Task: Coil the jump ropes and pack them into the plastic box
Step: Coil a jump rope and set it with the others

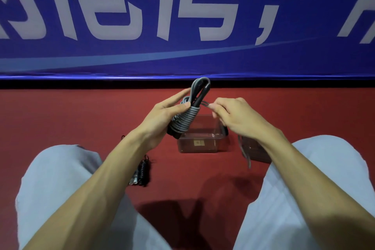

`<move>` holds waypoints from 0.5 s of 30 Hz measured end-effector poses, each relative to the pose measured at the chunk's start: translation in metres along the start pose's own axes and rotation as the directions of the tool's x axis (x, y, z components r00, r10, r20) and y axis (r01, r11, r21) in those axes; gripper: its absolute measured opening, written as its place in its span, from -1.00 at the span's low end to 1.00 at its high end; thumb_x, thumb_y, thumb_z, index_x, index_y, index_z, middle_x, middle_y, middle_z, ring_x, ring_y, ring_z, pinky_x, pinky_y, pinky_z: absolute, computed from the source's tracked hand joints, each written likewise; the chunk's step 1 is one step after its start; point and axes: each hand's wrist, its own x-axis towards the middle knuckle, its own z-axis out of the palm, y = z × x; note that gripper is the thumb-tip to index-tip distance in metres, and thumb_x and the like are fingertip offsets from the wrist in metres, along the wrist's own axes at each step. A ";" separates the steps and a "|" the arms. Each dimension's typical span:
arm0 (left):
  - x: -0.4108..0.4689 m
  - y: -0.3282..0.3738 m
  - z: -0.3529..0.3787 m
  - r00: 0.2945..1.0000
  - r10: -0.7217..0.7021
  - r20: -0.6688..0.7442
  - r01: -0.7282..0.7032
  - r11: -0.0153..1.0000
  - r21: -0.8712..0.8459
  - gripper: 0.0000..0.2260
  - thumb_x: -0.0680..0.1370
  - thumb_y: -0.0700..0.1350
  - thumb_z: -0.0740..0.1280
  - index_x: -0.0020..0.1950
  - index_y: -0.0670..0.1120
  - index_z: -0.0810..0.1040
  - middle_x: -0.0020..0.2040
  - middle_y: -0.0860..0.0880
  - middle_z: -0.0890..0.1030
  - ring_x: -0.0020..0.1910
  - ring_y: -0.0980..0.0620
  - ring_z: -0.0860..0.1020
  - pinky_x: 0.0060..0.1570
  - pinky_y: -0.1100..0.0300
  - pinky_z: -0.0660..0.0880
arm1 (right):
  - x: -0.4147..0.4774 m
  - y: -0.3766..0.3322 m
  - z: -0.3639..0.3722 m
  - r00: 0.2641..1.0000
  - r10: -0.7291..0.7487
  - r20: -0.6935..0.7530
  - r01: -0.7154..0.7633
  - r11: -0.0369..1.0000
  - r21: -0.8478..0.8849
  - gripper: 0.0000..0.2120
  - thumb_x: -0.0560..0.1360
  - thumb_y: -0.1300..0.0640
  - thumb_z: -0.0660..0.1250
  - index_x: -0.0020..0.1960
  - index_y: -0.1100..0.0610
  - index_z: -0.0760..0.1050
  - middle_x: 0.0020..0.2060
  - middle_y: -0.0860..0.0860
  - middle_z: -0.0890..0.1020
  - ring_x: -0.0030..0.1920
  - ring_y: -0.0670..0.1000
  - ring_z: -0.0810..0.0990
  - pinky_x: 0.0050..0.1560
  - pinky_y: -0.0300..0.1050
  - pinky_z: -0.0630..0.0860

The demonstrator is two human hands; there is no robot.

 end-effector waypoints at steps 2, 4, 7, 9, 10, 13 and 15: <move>0.002 -0.001 0.000 1.000 -0.003 -0.002 0.003 1.000 -0.001 -0.65 0.55 -0.13 0.35 0.33 0.10 0.55 0.23 0.03 0.64 0.21 0.03 0.60 0.18 0.12 0.50 | -0.003 -0.004 -0.002 0.998 0.035 0.053 -0.036 0.999 0.022 -0.64 0.63 -0.07 0.14 -0.27 0.07 0.47 -0.54 -0.02 0.50 -0.53 -0.02 0.56 -0.27 -0.02 0.56; 0.001 -0.002 0.000 0.999 -0.010 -0.041 0.010 1.000 0.013 -0.69 0.55 -0.13 0.37 0.30 0.04 0.58 0.18 -0.02 0.66 0.13 0.00 0.62 0.11 0.09 0.53 | -0.005 -0.009 -0.004 0.985 0.077 0.153 -0.094 0.990 0.102 -0.69 0.61 -0.06 0.19 -0.19 0.09 0.49 -0.50 0.04 0.53 -0.53 0.03 0.60 -0.37 -0.01 0.59; 0.001 -0.003 0.001 0.991 -0.027 -0.129 0.029 1.000 0.007 -0.73 0.53 -0.09 0.40 0.23 -0.02 0.62 0.08 -0.05 0.69 -0.02 0.01 0.63 0.01 0.07 0.57 | -0.004 -0.004 -0.004 0.953 0.074 0.295 -0.146 0.962 0.230 -0.90 0.57 0.06 0.33 0.03 0.08 0.53 -0.43 0.04 0.54 -0.45 0.08 0.60 -0.43 -0.04 0.58; 0.000 -0.003 0.000 0.983 -0.049 -0.174 0.044 0.999 -0.032 -0.72 0.51 -0.07 0.42 0.21 -0.02 0.62 -0.01 -0.05 0.69 -0.08 0.02 0.64 -0.01 0.04 0.58 | -0.003 0.004 -0.002 0.937 0.080 0.339 -0.189 0.935 0.301 -0.87 0.55 0.14 0.35 0.10 0.06 0.51 -0.41 0.00 0.56 -0.42 0.11 0.54 -0.47 -0.09 0.51; 0.001 -0.002 -0.002 0.980 -0.051 -0.193 0.045 0.998 -0.035 -0.73 0.51 -0.07 0.42 0.20 -0.02 0.63 -0.04 -0.04 0.69 -0.11 0.02 0.64 -0.05 0.05 0.59 | -0.003 0.006 -0.003 0.936 0.091 0.339 -0.203 0.928 0.311 -0.87 0.55 0.16 0.35 0.10 0.06 0.50 -0.40 -0.01 0.58 -0.45 0.08 0.51 -0.49 -0.12 0.48; 0.001 -0.002 -0.004 0.966 -0.042 -0.254 0.044 0.999 0.001 -0.73 0.51 -0.08 0.44 0.20 -0.04 0.62 -0.05 -0.07 0.69 -0.17 0.00 0.66 -0.13 0.05 0.63 | -0.003 0.005 -0.002 0.950 0.091 0.298 -0.163 0.961 0.224 -0.89 0.54 0.20 0.35 0.05 0.07 0.51 -0.33 -0.01 0.64 -0.48 -0.01 0.48 -0.47 -0.15 0.45; 0.002 -0.006 -0.006 0.955 0.027 -0.296 0.025 0.985 0.170 -0.68 0.49 -0.06 0.46 0.23 -0.05 0.61 -0.07 -0.12 0.70 -0.22 -0.02 0.68 -0.22 0.05 0.64 | -0.003 0.003 -0.001 0.958 0.074 0.275 -0.094 0.994 0.062 -0.89 0.54 0.16 0.35 0.05 0.03 0.52 -0.29 -0.04 0.67 -0.34 -0.02 0.60 -0.27 -0.09 0.55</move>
